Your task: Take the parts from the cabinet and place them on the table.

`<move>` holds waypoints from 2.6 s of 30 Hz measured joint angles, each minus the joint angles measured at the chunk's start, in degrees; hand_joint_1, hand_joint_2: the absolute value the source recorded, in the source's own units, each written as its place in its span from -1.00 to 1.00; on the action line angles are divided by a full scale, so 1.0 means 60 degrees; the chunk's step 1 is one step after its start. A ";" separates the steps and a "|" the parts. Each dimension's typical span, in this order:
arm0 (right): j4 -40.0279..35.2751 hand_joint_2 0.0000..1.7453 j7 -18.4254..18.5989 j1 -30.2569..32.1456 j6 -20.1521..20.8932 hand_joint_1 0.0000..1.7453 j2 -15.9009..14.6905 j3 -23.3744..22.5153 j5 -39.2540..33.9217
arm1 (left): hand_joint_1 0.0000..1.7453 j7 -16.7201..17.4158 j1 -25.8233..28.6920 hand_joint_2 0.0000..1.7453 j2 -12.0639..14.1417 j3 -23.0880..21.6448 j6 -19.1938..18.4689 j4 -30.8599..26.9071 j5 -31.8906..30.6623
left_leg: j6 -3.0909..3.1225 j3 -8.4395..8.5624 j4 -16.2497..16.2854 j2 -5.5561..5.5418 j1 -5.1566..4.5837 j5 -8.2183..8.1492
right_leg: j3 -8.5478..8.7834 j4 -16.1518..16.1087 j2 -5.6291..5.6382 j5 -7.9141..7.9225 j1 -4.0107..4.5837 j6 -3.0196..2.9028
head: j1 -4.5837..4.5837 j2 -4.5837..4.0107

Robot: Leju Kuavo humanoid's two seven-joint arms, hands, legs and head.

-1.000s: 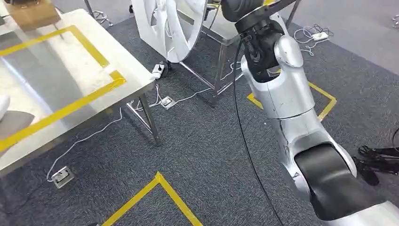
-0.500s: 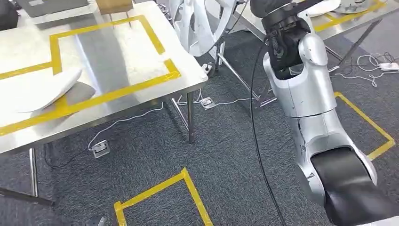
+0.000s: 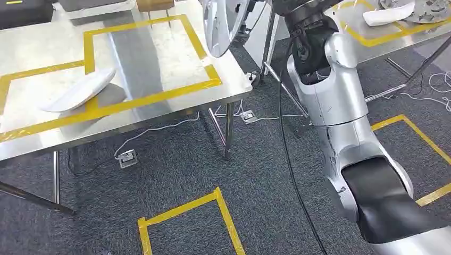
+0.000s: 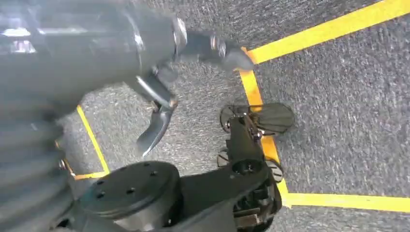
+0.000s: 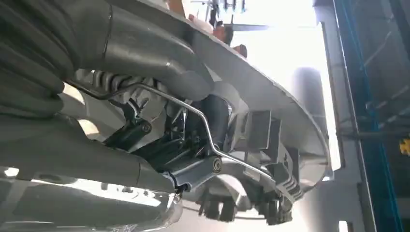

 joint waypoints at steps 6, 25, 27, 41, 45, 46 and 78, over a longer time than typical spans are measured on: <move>0.0000 1.00 -0.0004 0.0022 0.0076 1.00 -0.0062 -0.0007 -0.0004 | -1.00 0.0014 -0.0035 1.00 -0.0007 0.0004 -0.0084 0.0033 -0.0058 | 0.0341 -0.0021 -0.0008 -0.0687 0.0015 0.0062 | -0.0462 0.1376 0.0470 -0.1006 -0.0095 0.0150 | 0.0305 0.0000; 0.0106 1.00 -0.0073 -0.0086 0.0102 1.00 0.0040 0.0011 -0.0040 | -1.00 -0.0022 -0.0040 1.00 -0.0131 0.0000 -0.0211 0.0135 -0.0098 | -0.0233 -0.1290 0.2154 -0.0854 0.0143 -0.0704 | 0.0104 -0.0455 0.0341 0.0301 -0.0115 -0.0255 | 0.0189 0.0000; 0.0135 1.00 -0.0066 -0.0083 0.0091 1.00 0.0040 0.0007 -0.0047 | -1.00 -0.0022 -0.0041 1.00 -0.0124 0.0004 -0.0211 0.0138 -0.0102 | -0.0353 -0.0614 0.0945 -0.0738 0.0208 0.0026 | 0.0096 -0.0317 0.0193 0.0197 -0.0196 -0.0116 | 0.0124 0.0000; 0.0128 1.00 -0.0029 -0.0025 0.0204 1.00 0.0076 -0.0004 -0.0419 | -1.00 -0.0047 -0.0001 1.00 -0.0131 0.0011 -0.0230 0.0229 -0.0171 | 0.0162 -0.0002 -0.0068 -0.0752 0.0109 0.0034 | 0.0134 -0.0242 0.0142 0.0059 -0.0178 -0.0223 | 0.0463 0.0000; 0.0128 1.00 -0.0029 0.0032 0.0171 1.00 0.0076 -0.0004 -0.0423 | -1.00 -0.0018 -0.0002 1.00 -0.0138 0.0015 -0.0230 0.0259 -0.0171 | 0.0197 0.0000 -0.0062 -0.0768 0.0074 0.0012 | 0.0134 -0.0250 0.0140 0.0063 -0.0209 -0.0097 | 0.0499 0.0000; 0.0128 1.00 -0.0029 0.0048 0.0164 1.00 0.0080 -0.0004 -0.0430 | -1.00 -0.0011 -0.0002 1.00 -0.0138 0.0015 -0.0230 0.0262 -0.0171 | 0.0206 0.0000 -0.0059 -0.0768 0.0069 0.0006 | 0.0138 -0.0264 0.0141 0.0065 -0.0217 0.0008 | 0.0499 0.0000; 0.0291 1.00 0.0506 0.0226 0.1300 1.00 0.0106 -0.0182 -0.2466 | -1.00 -0.0084 -0.0004 1.00 -0.0204 0.0073 -0.0426 0.0411 -0.0389 | 0.0201 0.0027 -0.0078 -0.0805 0.0086 0.0006 | 0.0154 -0.0243 0.0118 -0.0013 -0.0234 0.0340 | 0.0422 0.0000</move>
